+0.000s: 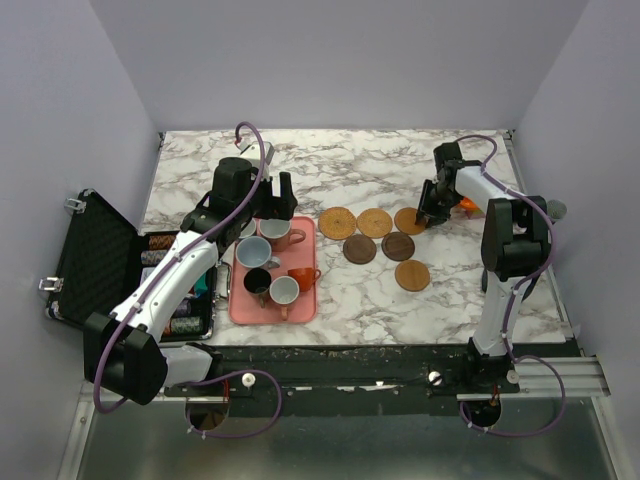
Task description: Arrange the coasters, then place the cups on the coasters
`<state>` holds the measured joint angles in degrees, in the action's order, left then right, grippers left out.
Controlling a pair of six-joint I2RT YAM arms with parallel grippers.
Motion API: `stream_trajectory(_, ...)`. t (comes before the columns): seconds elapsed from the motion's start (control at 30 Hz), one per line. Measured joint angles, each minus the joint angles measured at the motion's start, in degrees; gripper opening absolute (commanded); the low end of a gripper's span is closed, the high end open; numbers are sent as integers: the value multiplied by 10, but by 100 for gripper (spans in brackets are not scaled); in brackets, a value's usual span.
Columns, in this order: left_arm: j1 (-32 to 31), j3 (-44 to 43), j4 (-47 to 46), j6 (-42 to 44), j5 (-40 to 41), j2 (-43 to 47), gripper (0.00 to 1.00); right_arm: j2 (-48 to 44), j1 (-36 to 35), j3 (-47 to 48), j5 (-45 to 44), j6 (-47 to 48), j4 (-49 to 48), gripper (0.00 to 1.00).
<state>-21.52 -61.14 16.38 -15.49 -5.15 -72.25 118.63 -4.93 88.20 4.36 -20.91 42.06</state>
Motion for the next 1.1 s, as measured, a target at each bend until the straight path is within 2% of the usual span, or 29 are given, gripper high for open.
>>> stream_trajectory(0.7, 0, 0, 0, 0, 0, 0, 99, 0, -7, 3, 14, 9, -5, 44)
stream_trajectory(1.1, 0, 0, 0, 0, 0, 0, 99, 0, -7, 5, 1, 3, -10, 69)
